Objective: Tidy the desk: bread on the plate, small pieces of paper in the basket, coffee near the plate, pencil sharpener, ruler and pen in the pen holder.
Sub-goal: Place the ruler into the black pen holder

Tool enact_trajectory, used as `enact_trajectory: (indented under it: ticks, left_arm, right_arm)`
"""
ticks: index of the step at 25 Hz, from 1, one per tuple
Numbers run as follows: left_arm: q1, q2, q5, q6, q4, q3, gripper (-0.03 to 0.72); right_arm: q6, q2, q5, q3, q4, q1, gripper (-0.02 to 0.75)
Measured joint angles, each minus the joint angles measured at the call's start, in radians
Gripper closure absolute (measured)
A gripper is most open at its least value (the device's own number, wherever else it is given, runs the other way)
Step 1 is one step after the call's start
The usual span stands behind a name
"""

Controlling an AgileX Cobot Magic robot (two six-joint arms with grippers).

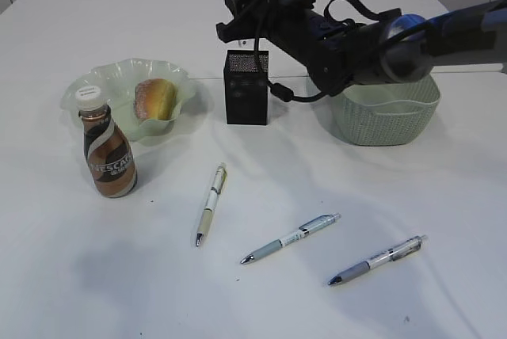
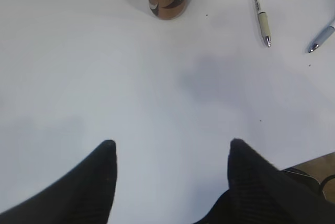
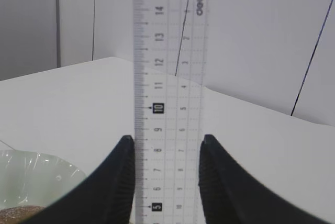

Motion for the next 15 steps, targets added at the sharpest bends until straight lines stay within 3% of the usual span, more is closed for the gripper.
enact_trajectory:
  ticks: [15]
  left_arm:
    - [0.0, 0.0, -0.042, 0.0, -0.004, 0.0, 0.222]
  right_arm:
    - [0.0, 0.071, 0.018, -0.038, 0.0, -0.025, 0.439]
